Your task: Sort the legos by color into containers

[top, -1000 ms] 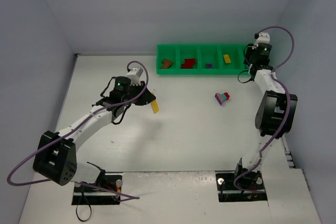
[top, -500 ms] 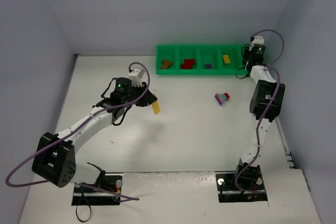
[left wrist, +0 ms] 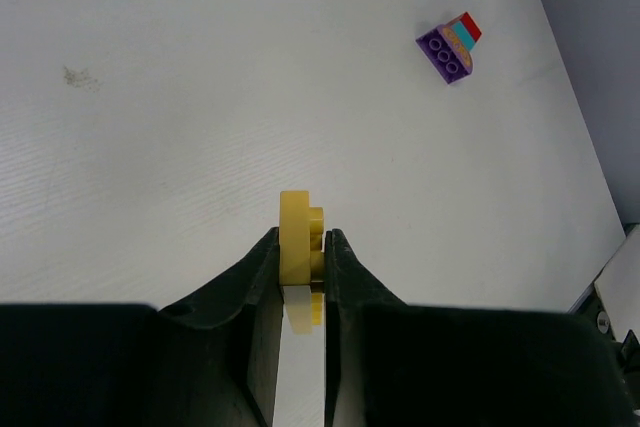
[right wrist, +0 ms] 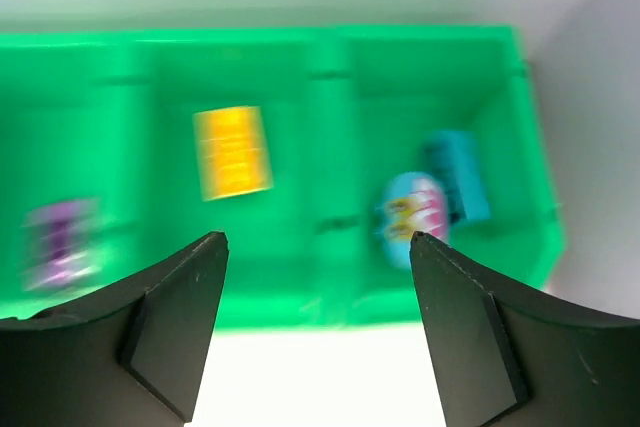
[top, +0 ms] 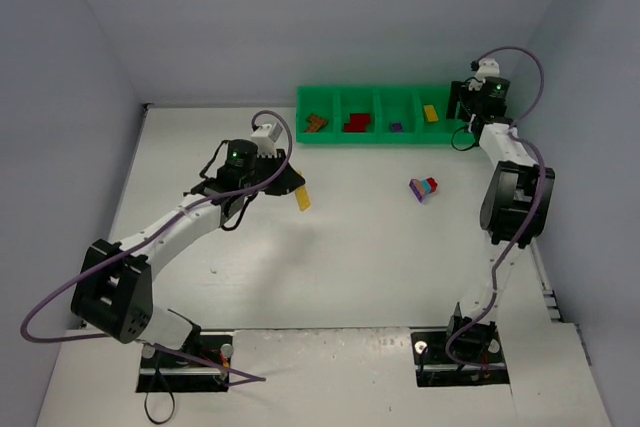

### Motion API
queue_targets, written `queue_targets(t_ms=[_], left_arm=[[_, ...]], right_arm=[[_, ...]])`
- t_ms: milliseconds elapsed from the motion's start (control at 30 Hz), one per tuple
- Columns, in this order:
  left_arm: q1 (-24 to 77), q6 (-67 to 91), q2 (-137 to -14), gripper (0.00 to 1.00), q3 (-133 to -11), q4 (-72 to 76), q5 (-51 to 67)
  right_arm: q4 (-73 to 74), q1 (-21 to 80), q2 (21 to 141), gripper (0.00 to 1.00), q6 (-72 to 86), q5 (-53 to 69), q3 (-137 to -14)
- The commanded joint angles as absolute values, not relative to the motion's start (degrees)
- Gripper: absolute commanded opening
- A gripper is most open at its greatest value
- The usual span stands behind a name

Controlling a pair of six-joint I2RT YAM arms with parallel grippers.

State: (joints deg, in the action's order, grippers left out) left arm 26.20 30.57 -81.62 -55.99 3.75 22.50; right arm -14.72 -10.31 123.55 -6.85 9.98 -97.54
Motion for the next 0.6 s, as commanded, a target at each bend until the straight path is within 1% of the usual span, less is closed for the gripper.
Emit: queue_targets(t_ms=[0, 33, 133, 267, 367, 467, 567], left_arm=[[26.45, 31.46, -81.65, 0.00, -61.17, 9.14, 23.47], [26.37, 31.81, -82.00, 0.00, -61.78, 9.40, 23.55], [26.46, 32.78, -83.40, 0.00, -64.24, 10.11, 23.82], [26.37, 34.97, -84.98, 0.00, -67.14, 11.16, 23.91], [26.37, 38.57, -85.78, 0.00, -67.50, 13.70, 24.43], [26.37, 42.44, -86.04, 0.00, -67.59, 16.42, 25.84], [26.46, 45.52, -85.96, 0.00, -67.59, 17.75, 26.37]], right_arm=[[-17.93, -6.17, 107.10, 0.70, -3.53, 19.15, -92.40], [-18.10, -4.93, 104.96, 0.70, -2.91, 21.51, -87.76], [-19.86, 0.86, 96.87, 0.70, -1.67, 26.95, -80.71], [-19.69, 9.39, 86.96, 0.74, -1.50, 32.33, -70.61], [-20.13, 15.80, 81.15, 0.80, -0.62, 34.09, -66.11], [-19.86, 20.98, 77.10, 0.84, 0.00, 34.54, -62.06], [-19.51, 23.72, 75.50, 0.85, 1.58, 34.81, -59.68]])
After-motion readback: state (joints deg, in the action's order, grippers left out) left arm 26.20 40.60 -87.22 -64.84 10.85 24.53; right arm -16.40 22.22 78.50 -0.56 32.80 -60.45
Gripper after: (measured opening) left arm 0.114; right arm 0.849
